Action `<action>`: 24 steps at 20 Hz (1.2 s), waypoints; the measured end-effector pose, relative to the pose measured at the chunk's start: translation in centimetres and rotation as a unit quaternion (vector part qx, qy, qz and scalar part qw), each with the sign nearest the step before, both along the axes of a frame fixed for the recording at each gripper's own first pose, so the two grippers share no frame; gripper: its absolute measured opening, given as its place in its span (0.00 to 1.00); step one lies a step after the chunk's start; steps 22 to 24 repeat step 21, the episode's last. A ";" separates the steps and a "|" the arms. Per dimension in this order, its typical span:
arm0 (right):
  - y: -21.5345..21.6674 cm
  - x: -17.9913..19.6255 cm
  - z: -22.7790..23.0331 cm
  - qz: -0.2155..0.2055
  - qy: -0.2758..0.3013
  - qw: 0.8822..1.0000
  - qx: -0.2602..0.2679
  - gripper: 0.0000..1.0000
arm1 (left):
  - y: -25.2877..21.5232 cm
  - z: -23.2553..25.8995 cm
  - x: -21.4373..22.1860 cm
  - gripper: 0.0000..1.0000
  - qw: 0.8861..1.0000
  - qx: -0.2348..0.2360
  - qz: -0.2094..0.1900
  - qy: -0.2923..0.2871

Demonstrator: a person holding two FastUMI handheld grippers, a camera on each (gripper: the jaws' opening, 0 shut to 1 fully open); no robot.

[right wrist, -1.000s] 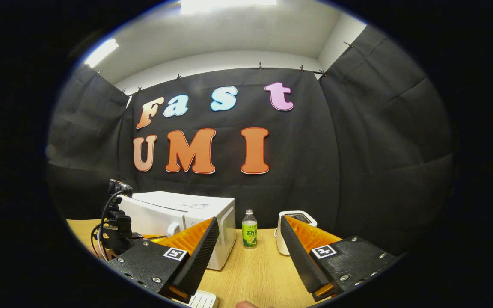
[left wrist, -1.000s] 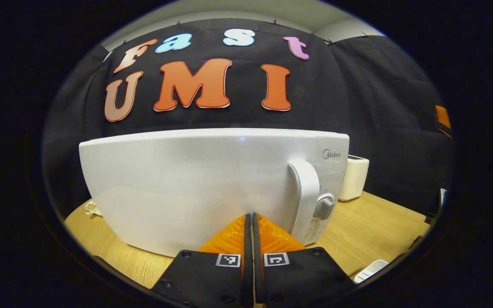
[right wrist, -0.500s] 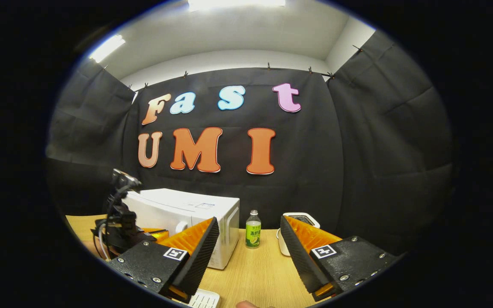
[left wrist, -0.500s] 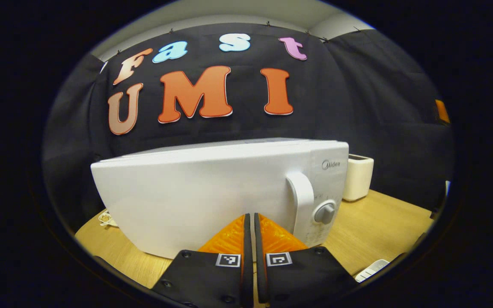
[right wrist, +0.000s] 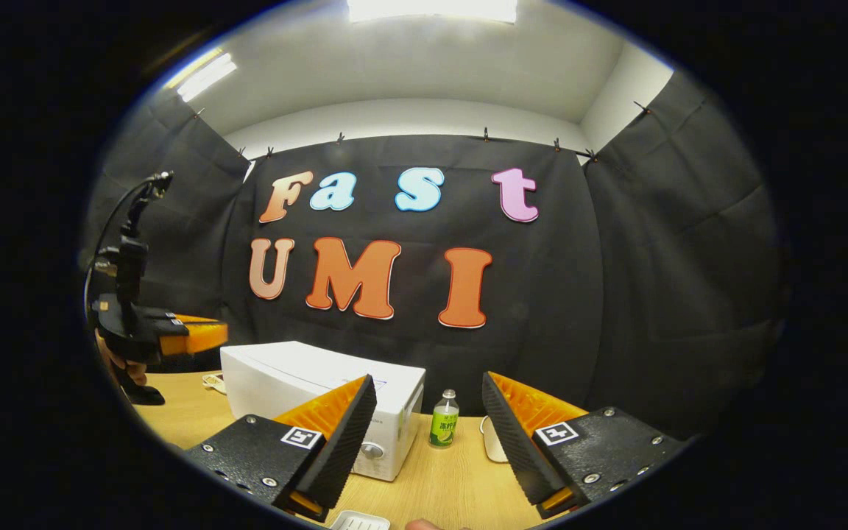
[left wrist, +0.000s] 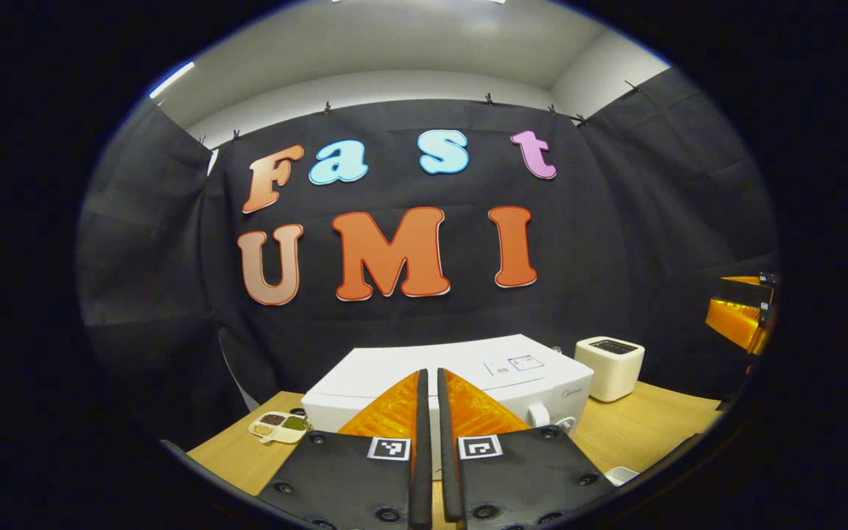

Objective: Open the microwave oven with the left hand, put the food in, and close the microwave oven.

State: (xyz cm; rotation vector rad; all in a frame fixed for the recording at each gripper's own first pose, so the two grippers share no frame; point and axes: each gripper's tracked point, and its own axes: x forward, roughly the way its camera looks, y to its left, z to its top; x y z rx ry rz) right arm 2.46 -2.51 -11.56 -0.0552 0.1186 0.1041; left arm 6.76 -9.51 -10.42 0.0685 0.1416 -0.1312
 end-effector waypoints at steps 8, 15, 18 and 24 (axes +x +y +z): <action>3.9 0.9 3.8 0.041 -0.001 0.999 -0.005 0.92 | 8.2 5.8 -2.7 0.32 0.998 0.017 0.066 -0.003; 7.8 2.4 7.4 0.078 -0.001 0.997 0.014 0.94 | 11.2 8.6 -4.3 0.89 0.997 0.013 0.071 -0.001; 8.5 2.7 8.0 0.083 0.002 0.996 0.023 0.93 | 13.2 9.4 -4.3 1.00 0.996 0.007 0.085 0.006; 8.3 3.0 8.5 0.079 -0.001 0.997 0.027 0.93 | 14.3 9.5 -4.3 1.00 0.996 0.015 0.091 0.009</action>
